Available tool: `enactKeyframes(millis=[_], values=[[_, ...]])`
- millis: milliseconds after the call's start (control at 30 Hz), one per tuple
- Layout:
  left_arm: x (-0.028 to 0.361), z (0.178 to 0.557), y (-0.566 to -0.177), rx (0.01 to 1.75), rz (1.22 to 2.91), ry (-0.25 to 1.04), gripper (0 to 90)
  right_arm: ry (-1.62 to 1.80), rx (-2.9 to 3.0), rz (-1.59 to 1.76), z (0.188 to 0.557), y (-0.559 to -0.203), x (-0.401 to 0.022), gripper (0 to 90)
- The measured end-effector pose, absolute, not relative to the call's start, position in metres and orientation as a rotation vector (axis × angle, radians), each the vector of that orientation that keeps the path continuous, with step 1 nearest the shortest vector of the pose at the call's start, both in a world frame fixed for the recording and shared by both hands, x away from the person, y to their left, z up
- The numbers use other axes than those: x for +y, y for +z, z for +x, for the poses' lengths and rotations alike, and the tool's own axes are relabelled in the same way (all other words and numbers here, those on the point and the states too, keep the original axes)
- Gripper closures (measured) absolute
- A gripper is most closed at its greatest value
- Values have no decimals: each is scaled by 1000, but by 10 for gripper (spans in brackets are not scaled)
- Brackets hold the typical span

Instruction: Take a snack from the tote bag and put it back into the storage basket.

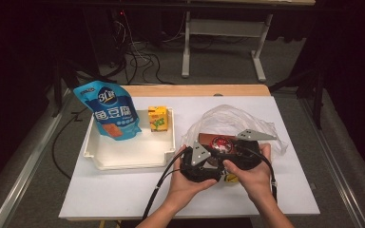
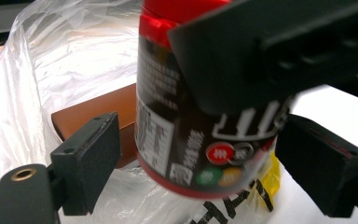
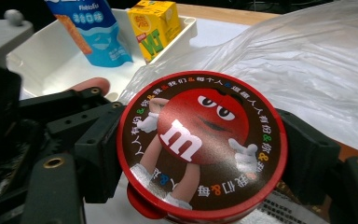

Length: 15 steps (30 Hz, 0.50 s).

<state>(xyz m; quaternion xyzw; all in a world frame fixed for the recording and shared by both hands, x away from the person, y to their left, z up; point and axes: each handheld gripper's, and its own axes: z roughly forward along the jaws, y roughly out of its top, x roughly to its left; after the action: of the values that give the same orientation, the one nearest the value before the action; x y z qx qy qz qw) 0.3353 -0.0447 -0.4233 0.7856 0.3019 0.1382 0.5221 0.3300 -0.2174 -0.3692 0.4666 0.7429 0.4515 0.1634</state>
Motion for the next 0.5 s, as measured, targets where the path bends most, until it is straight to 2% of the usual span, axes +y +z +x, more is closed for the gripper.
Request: enactKeyframes(millis=[167, 333, 500], values=[[-45, 338, -424, 714, 1880, 326, 164, 1286, 2139, 1317, 329, -370, -213, 263], [-43, 338, -424, 680, 1881, 312, 218, 1302, 2142, 1316, 329, -371, -213, 262], [-42, 339, -425, 663, 1875, 311, 223, 1302, 2143, 1309, 328, -370, -212, 262]])
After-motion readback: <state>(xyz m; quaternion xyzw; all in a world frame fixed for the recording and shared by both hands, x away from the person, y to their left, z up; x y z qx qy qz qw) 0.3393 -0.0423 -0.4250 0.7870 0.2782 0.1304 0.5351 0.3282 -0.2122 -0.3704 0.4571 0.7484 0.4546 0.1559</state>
